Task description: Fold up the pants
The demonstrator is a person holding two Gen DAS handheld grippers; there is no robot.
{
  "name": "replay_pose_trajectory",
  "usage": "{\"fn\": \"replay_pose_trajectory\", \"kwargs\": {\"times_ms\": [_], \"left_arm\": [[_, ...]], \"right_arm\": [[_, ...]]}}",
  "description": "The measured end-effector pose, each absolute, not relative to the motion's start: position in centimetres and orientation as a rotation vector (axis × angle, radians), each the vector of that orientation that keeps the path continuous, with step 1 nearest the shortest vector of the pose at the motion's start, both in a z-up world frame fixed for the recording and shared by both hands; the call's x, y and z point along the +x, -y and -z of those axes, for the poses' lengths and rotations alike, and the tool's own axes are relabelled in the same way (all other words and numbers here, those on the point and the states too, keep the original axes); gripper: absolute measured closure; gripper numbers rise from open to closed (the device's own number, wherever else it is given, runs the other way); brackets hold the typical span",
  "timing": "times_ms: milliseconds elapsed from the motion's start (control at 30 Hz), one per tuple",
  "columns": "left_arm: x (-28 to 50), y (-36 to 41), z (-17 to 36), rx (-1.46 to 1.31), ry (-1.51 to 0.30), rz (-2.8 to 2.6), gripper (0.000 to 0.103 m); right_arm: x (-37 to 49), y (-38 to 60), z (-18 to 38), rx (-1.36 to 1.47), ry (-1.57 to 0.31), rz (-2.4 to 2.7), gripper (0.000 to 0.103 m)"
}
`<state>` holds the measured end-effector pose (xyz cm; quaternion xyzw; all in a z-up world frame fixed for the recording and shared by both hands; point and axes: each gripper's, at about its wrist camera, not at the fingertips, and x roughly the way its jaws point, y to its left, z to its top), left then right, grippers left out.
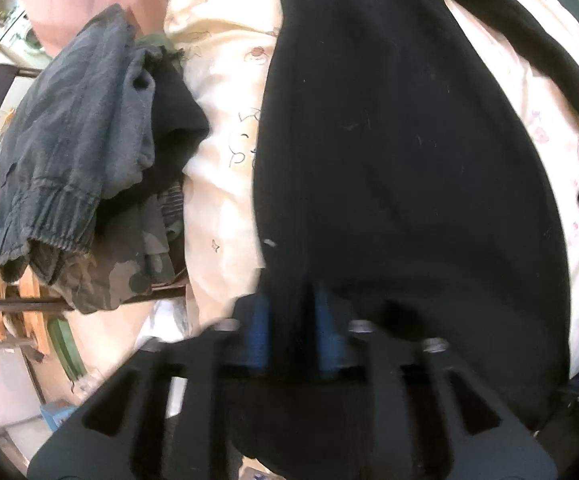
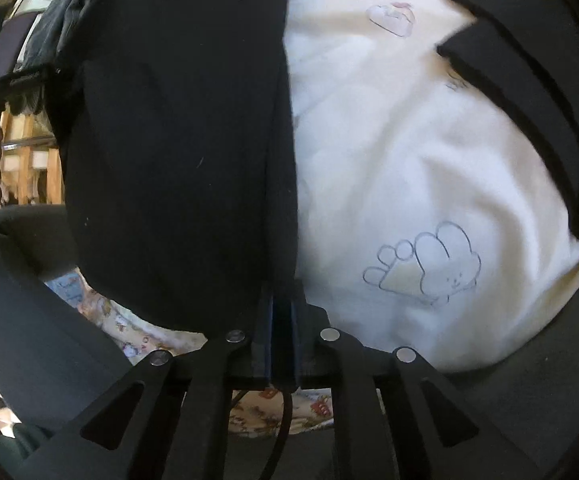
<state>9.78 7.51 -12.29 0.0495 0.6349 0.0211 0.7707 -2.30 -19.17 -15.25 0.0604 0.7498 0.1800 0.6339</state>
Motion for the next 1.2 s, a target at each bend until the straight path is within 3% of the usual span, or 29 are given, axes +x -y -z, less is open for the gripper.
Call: {"fn": "replay_pose_trajectory", "kwargs": {"times_ms": [33, 100, 200, 267, 300, 433, 567, 600, 667, 733, 767, 900, 1033, 1200], "left_arm": [[9.4, -7.4, 11.5, 0.093, -1.346, -0.053, 0.037], [8.9, -7.1, 9.7, 0.064, -1.280, -0.058, 0.016], [8.1, -6.0, 7.5, 0.008, -1.206, -0.040, 0.015], [7.9, -5.0, 6.9, -0.057, -1.190, -0.022, 0.015], [7.9, -4.5, 6.7, -0.098, -1.187, -0.006, 0.015], [8.5, -1.9, 6.7, -0.167, -1.205, 0.056, 0.015], [9.2, 0.4, 7.3, -0.121, -1.209, 0.076, 0.015], [9.5, 0.7, 7.6, -0.101, -1.209, 0.071, 0.015], [9.9, 1.0, 8.6, -0.069, -1.225, 0.059, 0.015], [10.0, 0.9, 9.4, -0.070, -1.250, 0.049, 0.015], [9.9, 0.8, 9.6, -0.077, -1.258, 0.047, 0.015], [9.8, 0.1, 10.1, -0.114, -1.275, 0.044, 0.015], [9.8, 0.5, 10.2, -0.097, -1.269, 0.040, 0.015], [10.0, 1.2, 11.0, -0.074, -1.291, 0.049, 0.015]], "right_arm": [[-2.2, 19.5, 14.8, 0.162, -1.711, -0.410, 0.087], [-2.1, 20.6, 13.3, 0.222, -1.675, -0.427, 0.087], [-1.7, 23.2, 10.0, 0.312, -1.588, -0.428, 0.084], [-0.6, 25.9, 7.3, 0.358, -1.490, -0.381, 0.058], [-0.2, 27.3, 6.2, 0.378, -1.440, -0.344, 0.037], [1.8, 33.8, 3.1, 0.423, -1.245, -0.115, 0.034], [4.9, 39.7, 5.6, 0.505, -1.197, 0.185, 0.033], [5.7, 40.4, 7.2, 0.561, -1.223, 0.203, 0.035], [6.4, 40.4, 9.1, 0.614, -1.253, 0.196, 0.067], [6.5, 39.1, 8.9, 0.555, -1.235, 0.171, 0.091], [6.3, 38.2, 7.9, 0.500, -1.183, 0.152, 0.096], [4.1, 33.7, 2.6, 0.350, -1.057, -0.081, 0.097], [1.4, 26.0, -1.8, 0.111, -1.053, -0.404, 0.097], [-1.2, 18.3, 2.0, -0.172, -1.258, -0.682, 0.095]]}}
